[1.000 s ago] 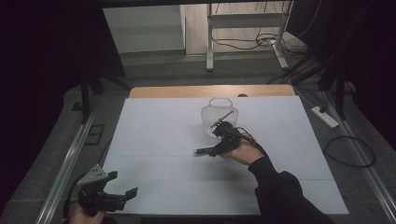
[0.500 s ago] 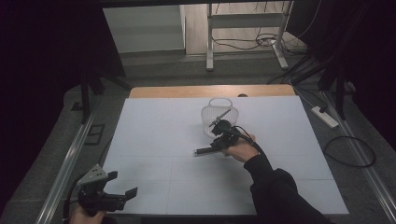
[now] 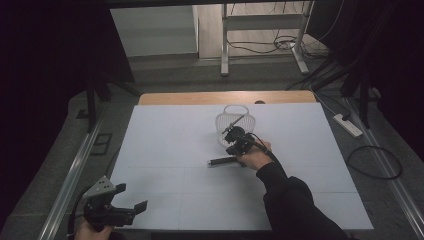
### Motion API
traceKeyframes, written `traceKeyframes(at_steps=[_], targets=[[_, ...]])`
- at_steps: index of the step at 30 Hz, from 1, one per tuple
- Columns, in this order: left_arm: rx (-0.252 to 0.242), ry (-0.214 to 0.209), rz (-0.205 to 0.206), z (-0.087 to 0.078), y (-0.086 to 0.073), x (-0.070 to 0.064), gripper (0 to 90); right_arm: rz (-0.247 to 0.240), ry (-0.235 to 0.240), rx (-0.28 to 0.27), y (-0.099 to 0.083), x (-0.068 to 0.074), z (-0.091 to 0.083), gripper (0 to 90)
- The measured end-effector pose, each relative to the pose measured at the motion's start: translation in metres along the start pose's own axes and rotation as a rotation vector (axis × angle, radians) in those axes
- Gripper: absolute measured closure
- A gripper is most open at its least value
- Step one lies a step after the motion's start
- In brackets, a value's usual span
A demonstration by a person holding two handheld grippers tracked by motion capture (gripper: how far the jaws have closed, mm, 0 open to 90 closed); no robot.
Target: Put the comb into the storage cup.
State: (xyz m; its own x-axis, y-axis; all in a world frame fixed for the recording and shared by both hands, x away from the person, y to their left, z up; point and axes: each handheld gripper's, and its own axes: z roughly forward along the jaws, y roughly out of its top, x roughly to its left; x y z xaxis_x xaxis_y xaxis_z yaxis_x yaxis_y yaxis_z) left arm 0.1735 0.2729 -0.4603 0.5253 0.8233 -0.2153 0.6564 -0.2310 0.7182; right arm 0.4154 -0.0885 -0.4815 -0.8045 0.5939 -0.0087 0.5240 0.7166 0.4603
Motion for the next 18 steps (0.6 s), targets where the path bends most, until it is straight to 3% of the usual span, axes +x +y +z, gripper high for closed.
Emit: traceKeyframes(at_steps=[18], targets=[[0.002, 0.000, 0.001, 0.000, 0.000, 0.000, 1.4, 0.032, -0.010, 0.032, -0.003, -0.007, 0.019, 89.4]])
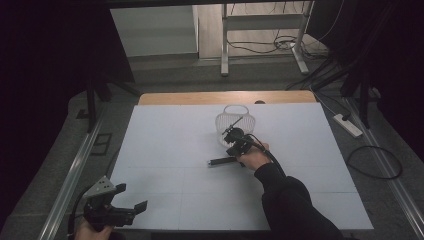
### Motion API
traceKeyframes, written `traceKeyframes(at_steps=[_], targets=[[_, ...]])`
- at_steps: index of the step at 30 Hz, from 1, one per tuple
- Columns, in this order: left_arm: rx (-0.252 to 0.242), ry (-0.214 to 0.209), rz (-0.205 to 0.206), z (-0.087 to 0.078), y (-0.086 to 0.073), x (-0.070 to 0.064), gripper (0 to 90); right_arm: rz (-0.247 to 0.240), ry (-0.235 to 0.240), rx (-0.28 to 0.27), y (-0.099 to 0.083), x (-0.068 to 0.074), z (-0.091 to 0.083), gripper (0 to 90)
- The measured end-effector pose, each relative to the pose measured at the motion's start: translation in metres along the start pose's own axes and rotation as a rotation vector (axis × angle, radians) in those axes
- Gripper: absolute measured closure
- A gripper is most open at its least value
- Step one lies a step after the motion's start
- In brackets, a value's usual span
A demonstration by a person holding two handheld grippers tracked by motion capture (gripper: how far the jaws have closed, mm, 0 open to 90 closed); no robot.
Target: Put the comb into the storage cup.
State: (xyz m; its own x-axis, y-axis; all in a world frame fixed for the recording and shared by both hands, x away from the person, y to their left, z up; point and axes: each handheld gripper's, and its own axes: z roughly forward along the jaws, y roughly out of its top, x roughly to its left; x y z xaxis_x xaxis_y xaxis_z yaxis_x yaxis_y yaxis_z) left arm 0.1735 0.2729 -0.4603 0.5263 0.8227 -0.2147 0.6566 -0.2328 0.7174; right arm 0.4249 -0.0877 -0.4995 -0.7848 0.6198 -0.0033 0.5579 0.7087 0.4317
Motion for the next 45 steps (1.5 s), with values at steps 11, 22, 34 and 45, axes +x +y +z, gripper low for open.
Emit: traceKeyframes(at_steps=[11, 22, 34, 45], targets=[[0.001, 0.001, 0.001, 0.000, 0.000, 0.000, 1.4, -0.005, 0.003, 0.019, -0.009, 0.001, 0.002, 89.4], [0.001, 0.002, -0.001, 0.001, 0.000, 0.000, 1.4, -0.030, 0.017, 0.025, -0.024, 0.010, -0.006, 89.4], [0.005, 0.004, -0.002, 0.001, 0.000, 0.000, 1.4, -0.057, 0.061, 0.026, -0.037, 0.028, -0.012, 89.4], [0.006, 0.005, 0.000, 0.001, 0.001, -0.001, 1.4, -0.093, 0.102, 0.037, -0.050, 0.055, -0.018, 89.4]])
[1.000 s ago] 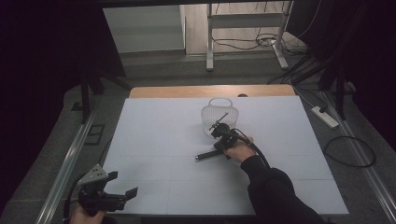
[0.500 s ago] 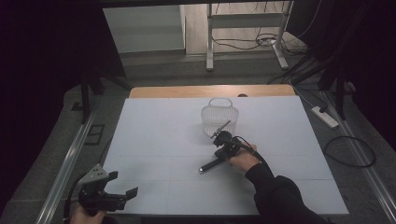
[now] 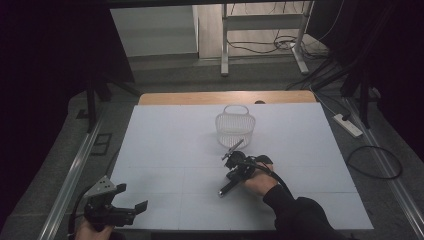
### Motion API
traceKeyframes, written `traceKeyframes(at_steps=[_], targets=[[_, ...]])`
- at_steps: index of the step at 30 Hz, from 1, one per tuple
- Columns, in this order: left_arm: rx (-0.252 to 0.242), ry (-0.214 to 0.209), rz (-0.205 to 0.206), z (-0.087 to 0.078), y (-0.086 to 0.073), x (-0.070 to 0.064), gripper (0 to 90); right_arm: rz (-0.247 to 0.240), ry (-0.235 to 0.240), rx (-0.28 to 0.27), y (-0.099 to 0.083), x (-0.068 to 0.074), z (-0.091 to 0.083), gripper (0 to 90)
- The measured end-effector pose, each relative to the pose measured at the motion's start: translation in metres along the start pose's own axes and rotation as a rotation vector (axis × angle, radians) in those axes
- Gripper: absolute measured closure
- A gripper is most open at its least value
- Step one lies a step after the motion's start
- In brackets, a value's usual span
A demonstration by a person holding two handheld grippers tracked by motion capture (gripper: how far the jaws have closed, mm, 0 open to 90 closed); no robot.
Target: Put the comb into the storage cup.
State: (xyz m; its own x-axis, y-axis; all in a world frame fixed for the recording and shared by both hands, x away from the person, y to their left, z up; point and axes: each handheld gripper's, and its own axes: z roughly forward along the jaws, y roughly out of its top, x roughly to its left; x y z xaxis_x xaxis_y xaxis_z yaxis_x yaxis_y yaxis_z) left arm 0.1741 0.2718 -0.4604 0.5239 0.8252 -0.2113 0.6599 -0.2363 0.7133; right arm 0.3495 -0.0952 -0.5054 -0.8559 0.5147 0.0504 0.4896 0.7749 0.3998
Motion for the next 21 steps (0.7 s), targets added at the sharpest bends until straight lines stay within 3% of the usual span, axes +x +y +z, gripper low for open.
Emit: traceKeyframes(at_steps=[11, 21], targets=[[-0.001, 0.001, -0.003, 0.000, 0.000, 0.000, 1.4, -0.047, 0.042, 0.019, -0.013, 0.028, -0.004, 89.4], [0.000, 0.002, -0.004, 0.000, 0.000, 0.000, 1.3, -0.045, 0.052, 0.045, -0.046, 0.031, -0.021, 89.3]])
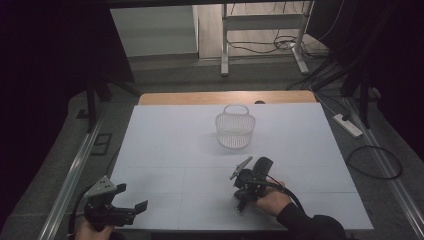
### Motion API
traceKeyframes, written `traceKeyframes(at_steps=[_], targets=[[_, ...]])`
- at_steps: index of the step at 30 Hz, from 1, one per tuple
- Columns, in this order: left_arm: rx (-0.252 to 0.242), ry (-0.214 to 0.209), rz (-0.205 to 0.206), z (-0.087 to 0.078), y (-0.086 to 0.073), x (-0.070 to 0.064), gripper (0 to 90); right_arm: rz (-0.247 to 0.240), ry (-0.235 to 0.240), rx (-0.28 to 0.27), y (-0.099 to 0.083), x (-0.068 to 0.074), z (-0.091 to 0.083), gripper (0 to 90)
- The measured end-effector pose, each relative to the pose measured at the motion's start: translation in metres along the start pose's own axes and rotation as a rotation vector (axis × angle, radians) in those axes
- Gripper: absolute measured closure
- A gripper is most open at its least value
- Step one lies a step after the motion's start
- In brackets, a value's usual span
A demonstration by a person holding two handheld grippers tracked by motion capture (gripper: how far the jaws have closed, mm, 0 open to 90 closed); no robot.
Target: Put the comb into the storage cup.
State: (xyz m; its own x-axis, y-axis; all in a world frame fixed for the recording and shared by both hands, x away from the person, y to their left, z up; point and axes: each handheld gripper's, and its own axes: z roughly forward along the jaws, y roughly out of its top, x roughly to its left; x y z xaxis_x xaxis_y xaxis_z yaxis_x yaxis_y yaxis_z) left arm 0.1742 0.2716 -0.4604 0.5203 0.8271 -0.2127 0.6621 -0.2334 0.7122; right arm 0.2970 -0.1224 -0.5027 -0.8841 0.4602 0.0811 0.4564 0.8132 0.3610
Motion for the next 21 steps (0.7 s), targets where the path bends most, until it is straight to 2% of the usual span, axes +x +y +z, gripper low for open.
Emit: traceKeyframes(at_steps=[12, 13, 20, 21], targets=[[0.004, -0.001, -0.005, 0.000, 0.000, 0.001, 1.4, 0.060, -0.012, 0.013, -0.040, -0.010, -0.019, 89.3], [0.004, -0.002, -0.006, 0.000, 0.000, 0.001, 1.3, 0.075, -0.019, 0.017, -0.047, -0.013, -0.023, 89.3], [0.004, -0.002, -0.009, 0.001, 0.001, 0.001, 1.3, 0.105, -0.044, 0.023, -0.064, -0.023, -0.033, 89.3], [0.005, -0.002, -0.010, 0.001, 0.001, 0.001, 1.4, 0.117, -0.052, 0.025, -0.070, -0.028, -0.036, 89.3]])
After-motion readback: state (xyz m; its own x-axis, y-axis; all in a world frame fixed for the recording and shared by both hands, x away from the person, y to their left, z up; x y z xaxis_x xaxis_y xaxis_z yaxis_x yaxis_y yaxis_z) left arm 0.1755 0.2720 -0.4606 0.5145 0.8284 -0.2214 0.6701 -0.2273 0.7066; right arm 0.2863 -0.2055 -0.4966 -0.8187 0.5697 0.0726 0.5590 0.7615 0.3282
